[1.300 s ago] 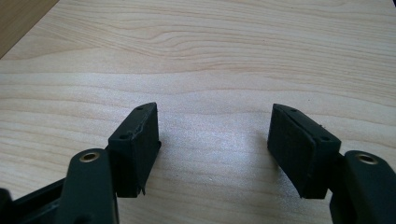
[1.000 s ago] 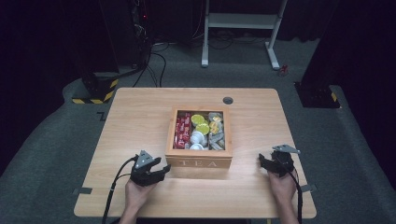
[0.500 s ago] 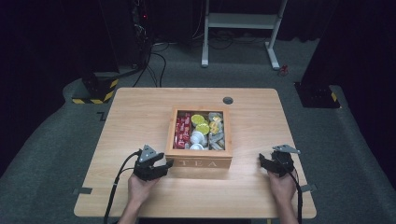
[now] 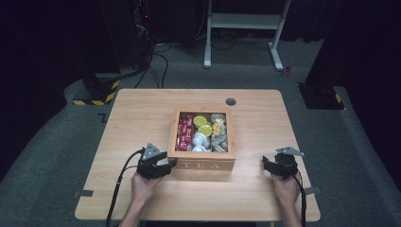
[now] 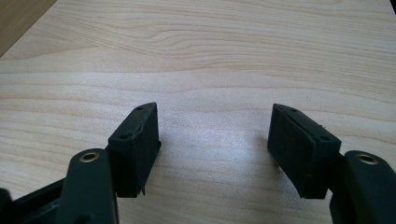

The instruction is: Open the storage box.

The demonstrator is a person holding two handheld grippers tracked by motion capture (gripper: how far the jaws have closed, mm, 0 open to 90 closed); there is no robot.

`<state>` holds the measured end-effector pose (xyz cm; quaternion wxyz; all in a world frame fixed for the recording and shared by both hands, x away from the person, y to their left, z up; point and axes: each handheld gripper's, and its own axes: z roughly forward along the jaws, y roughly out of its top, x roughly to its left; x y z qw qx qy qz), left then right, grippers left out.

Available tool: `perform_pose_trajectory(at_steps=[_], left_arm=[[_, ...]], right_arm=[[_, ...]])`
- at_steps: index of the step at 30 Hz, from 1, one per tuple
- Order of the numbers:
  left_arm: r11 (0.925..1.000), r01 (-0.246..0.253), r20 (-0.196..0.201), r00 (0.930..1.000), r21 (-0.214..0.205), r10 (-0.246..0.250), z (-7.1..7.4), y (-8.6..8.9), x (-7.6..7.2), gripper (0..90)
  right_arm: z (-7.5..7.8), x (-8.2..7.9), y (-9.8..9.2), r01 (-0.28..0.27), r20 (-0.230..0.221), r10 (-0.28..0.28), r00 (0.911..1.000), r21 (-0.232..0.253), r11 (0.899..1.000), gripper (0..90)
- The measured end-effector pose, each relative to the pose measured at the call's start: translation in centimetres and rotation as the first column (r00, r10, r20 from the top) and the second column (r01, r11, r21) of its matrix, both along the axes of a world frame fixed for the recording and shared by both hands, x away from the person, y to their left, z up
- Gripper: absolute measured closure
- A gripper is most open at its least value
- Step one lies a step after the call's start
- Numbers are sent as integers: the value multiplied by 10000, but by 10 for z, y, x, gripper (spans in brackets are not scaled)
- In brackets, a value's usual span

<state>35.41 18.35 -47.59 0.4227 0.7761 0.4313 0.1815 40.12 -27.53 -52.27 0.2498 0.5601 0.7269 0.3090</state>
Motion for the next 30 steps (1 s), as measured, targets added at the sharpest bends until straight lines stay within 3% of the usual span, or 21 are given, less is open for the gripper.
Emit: perform_pose_trajectory(at_steps=[30], left_arm=[[9996,-93,179,9998,278,89,4,-3,-3,505]], right_arm=[[0,0,0,7,-30,-7,10000,36,10000,340]])
